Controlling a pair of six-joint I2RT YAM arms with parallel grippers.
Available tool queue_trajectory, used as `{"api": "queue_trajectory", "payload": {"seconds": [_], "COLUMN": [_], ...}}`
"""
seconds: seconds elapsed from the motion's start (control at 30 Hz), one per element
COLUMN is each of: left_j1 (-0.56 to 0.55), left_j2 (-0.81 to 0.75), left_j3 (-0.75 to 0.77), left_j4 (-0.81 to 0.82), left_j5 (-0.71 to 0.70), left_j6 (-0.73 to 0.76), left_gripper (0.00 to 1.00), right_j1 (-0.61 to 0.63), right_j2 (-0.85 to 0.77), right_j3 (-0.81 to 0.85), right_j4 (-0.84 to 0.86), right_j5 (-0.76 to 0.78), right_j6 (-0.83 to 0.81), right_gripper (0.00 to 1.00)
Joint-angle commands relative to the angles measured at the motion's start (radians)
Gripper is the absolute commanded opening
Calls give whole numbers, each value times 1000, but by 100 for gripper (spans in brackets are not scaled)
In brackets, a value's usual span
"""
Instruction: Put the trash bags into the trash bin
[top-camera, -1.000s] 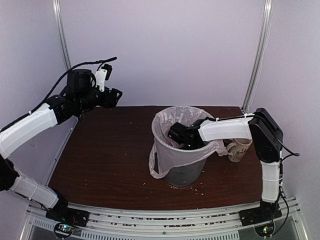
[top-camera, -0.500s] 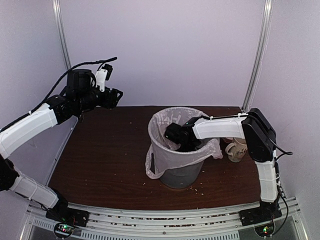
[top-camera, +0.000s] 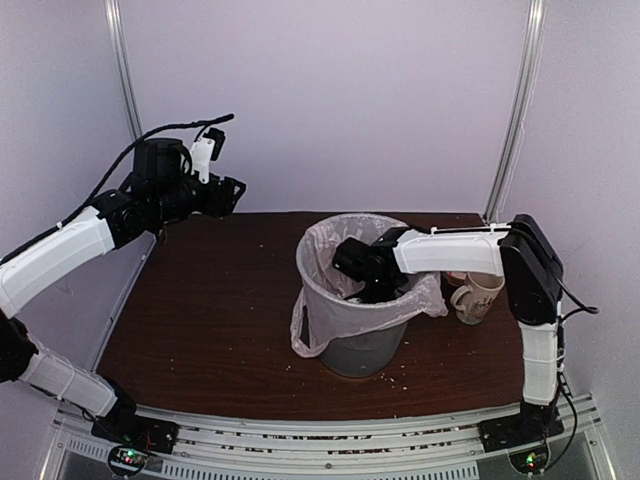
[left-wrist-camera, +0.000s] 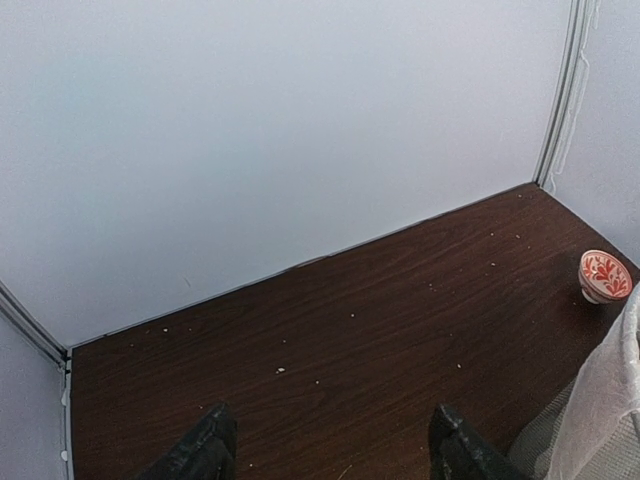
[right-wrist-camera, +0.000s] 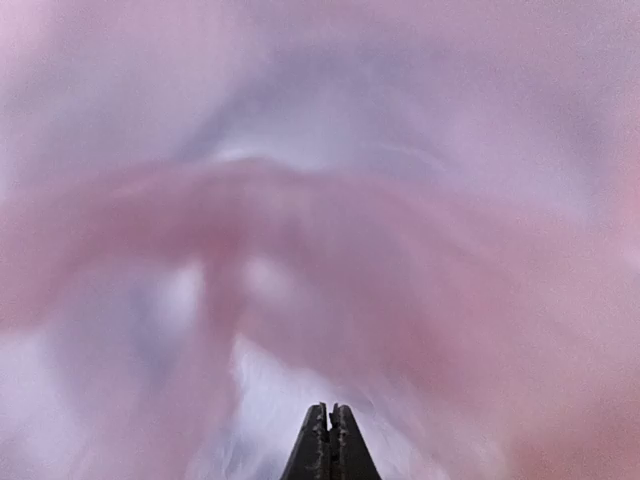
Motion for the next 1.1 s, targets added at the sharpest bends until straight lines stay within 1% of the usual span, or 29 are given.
{"api": "queue_trajectory", "payload": {"seconds": [0.0,0.33,0.6,0.73,0.9,1.07], "left_j1": [1,1,1,1,0,1], "left_j2": [-36,-30,-27,-25,-24,-24], "left_j3": [-9,-9,-9,-9,-9,-9], "left_j4": [50,50,50,50,50,50], "left_j5": [15,15,8,8,7,9], "left_j6": [5,8,8,8,8,6], "left_gripper": [67,67,67,67,67,67], "right_j1": [8,6,-9,-14,-19,-19], "right_j2": [-93,-149,-233,-254,-264,-207], "right_j3": [-23,-10,-5,2,17,36], "right_j4": [20,79,187,209,193,81], "right_j5": [37,59,54,53,34,-10], "right_j6": [28,54,115,127,127,68], "right_gripper": [0,0,0,0,1,2]}}
